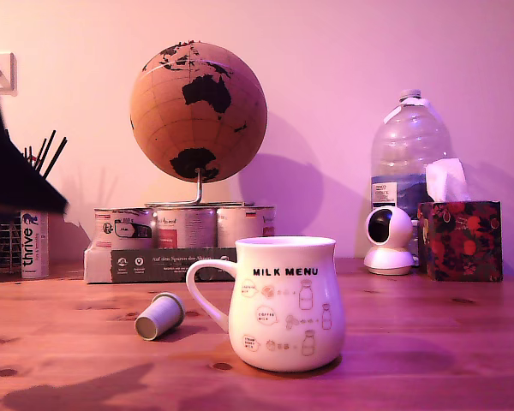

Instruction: Pick up the coffee capsules from the table one by one and drop them inside the nearest coffee cup

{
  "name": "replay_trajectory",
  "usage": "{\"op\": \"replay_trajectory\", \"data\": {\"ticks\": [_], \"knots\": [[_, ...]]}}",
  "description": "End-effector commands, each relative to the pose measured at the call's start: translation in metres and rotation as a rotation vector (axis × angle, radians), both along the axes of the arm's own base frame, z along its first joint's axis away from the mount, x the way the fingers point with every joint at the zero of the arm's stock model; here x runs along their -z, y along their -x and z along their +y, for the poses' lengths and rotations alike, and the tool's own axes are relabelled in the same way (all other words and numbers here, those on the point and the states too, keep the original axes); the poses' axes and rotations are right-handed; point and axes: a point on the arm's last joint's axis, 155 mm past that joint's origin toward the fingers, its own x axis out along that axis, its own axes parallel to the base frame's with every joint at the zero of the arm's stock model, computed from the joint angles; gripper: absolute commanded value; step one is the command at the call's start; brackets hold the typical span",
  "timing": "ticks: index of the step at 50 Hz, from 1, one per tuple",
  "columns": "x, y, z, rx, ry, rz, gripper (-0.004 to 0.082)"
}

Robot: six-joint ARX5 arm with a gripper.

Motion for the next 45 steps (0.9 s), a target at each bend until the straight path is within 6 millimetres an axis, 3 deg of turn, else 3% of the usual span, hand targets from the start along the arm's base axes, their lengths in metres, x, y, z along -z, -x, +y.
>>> {"op": "replay_trajectory", "data": {"ticks": [1, 45], "knots": [[0.009, 0.000, -0.001, 0.007, -0.010, 0.009, 0.0645], [0.056, -0.025, -0.021, 0.032, -0.051, 0.083, 0.0661]]}}
